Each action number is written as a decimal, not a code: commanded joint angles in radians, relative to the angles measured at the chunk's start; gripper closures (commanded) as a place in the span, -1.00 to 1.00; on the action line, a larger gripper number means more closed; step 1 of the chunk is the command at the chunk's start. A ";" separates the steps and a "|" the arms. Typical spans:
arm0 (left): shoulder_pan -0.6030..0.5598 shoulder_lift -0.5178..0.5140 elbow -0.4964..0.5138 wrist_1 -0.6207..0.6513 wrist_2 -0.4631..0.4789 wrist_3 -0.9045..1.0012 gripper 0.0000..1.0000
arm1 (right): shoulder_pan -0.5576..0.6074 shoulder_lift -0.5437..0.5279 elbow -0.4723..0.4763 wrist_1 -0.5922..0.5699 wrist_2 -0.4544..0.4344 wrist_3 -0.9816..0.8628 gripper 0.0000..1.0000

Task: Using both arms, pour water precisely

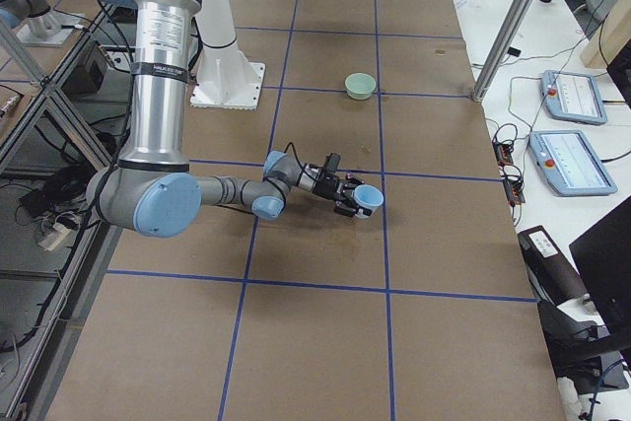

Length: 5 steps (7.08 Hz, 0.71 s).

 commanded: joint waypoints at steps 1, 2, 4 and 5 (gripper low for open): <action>0.000 -0.003 -0.003 0.001 0.000 0.000 -1.00 | 0.001 -0.007 -0.053 0.001 -0.001 0.039 1.00; 0.000 -0.003 -0.001 0.001 0.000 0.000 -1.00 | 0.000 -0.013 -0.075 -0.001 -0.001 0.040 1.00; 0.002 -0.003 -0.001 0.001 0.000 0.000 -1.00 | 0.000 -0.014 -0.095 -0.001 -0.001 0.040 1.00; 0.002 -0.003 0.000 0.001 0.000 0.000 -1.00 | 0.000 -0.014 -0.107 0.001 -0.001 0.040 1.00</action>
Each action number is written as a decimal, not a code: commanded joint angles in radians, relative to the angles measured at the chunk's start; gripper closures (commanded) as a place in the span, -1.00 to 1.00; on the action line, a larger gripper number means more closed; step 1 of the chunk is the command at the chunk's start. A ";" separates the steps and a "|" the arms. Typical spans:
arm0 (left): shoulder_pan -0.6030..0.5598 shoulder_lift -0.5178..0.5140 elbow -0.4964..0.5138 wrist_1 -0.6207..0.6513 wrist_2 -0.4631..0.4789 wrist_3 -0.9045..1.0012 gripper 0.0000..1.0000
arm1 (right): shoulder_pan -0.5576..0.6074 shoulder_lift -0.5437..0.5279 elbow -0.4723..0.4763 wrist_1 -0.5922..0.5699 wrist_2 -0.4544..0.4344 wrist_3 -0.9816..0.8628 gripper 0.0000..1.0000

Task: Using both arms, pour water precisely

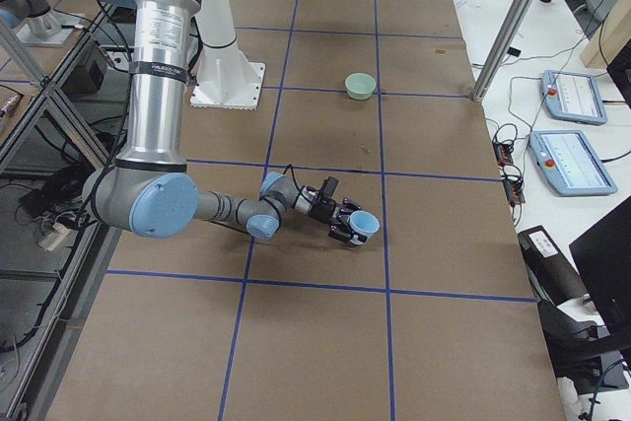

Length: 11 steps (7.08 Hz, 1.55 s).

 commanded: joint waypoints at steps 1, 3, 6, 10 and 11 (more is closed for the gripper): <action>0.001 0.000 0.002 0.000 0.000 0.000 -1.00 | 0.000 0.000 -0.014 0.001 0.000 0.001 1.00; 0.002 0.000 0.003 0.000 0.000 0.000 -1.00 | -0.002 -0.004 -0.014 0.003 0.000 0.002 0.98; 0.002 0.000 0.006 0.000 -0.002 0.002 -1.00 | 0.000 -0.007 -0.014 0.003 -0.020 0.050 -0.33; 0.002 0.000 0.009 0.000 -0.002 0.002 -1.00 | 0.000 -0.014 -0.014 0.003 -0.054 0.108 -0.98; 0.002 0.000 0.009 0.000 -0.002 0.002 -1.00 | 0.000 -0.017 -0.008 0.003 -0.056 0.108 -0.98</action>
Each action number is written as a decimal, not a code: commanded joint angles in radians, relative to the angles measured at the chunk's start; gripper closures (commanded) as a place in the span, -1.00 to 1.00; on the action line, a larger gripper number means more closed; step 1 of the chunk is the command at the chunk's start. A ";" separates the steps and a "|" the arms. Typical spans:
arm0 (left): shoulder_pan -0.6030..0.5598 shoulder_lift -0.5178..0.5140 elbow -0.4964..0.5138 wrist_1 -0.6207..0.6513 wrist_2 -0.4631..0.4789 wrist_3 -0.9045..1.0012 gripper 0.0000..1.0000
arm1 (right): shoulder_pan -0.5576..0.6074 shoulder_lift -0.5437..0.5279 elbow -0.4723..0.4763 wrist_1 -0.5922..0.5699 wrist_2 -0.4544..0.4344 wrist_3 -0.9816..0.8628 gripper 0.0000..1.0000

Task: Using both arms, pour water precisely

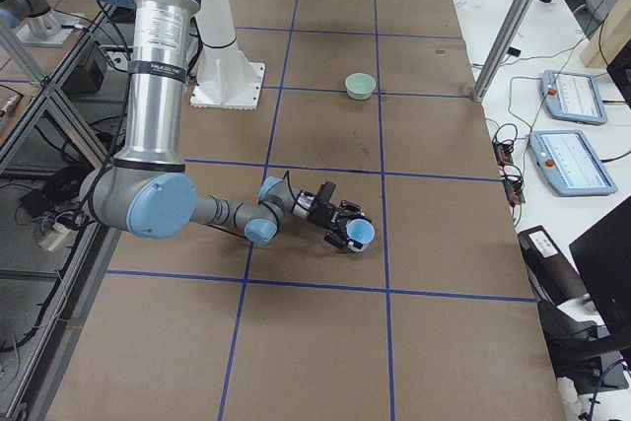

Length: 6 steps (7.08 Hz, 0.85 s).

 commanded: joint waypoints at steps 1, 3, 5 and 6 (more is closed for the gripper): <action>0.000 0.000 0.002 0.000 0.000 0.000 -1.00 | -0.002 -0.011 0.009 0.002 -0.010 0.008 -0.98; 0.000 0.000 0.001 0.000 0.000 0.002 -1.00 | -0.003 -0.061 0.035 0.056 -0.004 0.001 -0.99; 0.000 0.002 -0.002 0.000 0.000 0.002 -1.00 | -0.002 -0.115 0.122 0.067 0.007 -0.005 -0.99; -0.002 0.002 -0.006 0.002 0.000 0.002 -1.00 | -0.002 -0.118 0.146 0.067 0.010 -0.007 -0.99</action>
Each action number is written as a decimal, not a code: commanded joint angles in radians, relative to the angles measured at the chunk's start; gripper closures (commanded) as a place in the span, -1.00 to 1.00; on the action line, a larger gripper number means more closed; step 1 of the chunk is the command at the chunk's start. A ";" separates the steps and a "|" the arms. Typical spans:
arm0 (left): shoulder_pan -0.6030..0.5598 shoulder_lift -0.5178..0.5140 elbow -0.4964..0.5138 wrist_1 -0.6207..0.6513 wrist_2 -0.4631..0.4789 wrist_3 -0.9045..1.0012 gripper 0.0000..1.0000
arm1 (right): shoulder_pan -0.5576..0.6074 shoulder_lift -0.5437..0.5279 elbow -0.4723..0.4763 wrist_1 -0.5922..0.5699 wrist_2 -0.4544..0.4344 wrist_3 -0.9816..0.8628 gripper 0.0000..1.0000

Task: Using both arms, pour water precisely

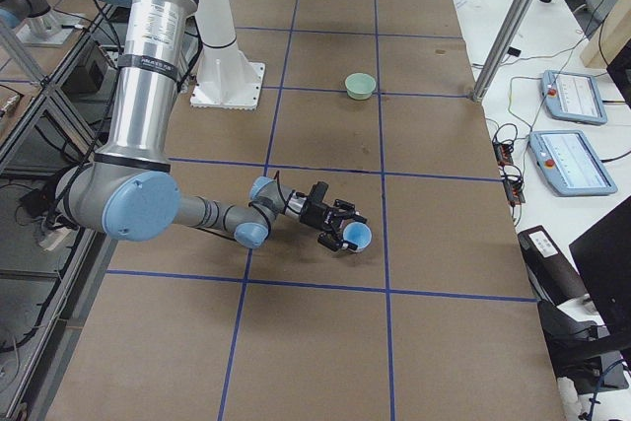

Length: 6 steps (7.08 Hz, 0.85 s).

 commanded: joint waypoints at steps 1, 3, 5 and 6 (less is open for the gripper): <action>-0.001 0.000 -0.003 0.001 0.000 0.000 -1.00 | 0.001 -0.016 0.062 0.002 0.010 -0.013 -0.99; -0.001 0.000 -0.011 -0.002 0.002 0.000 -1.00 | 0.005 -0.037 0.169 0.000 0.032 -0.109 -0.99; 0.039 -0.039 -0.009 -0.003 0.002 -0.040 -1.00 | 0.122 -0.053 0.258 -0.006 0.252 -0.276 -0.99; 0.101 -0.079 -0.003 -0.011 0.002 -0.145 -1.00 | 0.248 -0.042 0.275 -0.011 0.445 -0.402 -0.99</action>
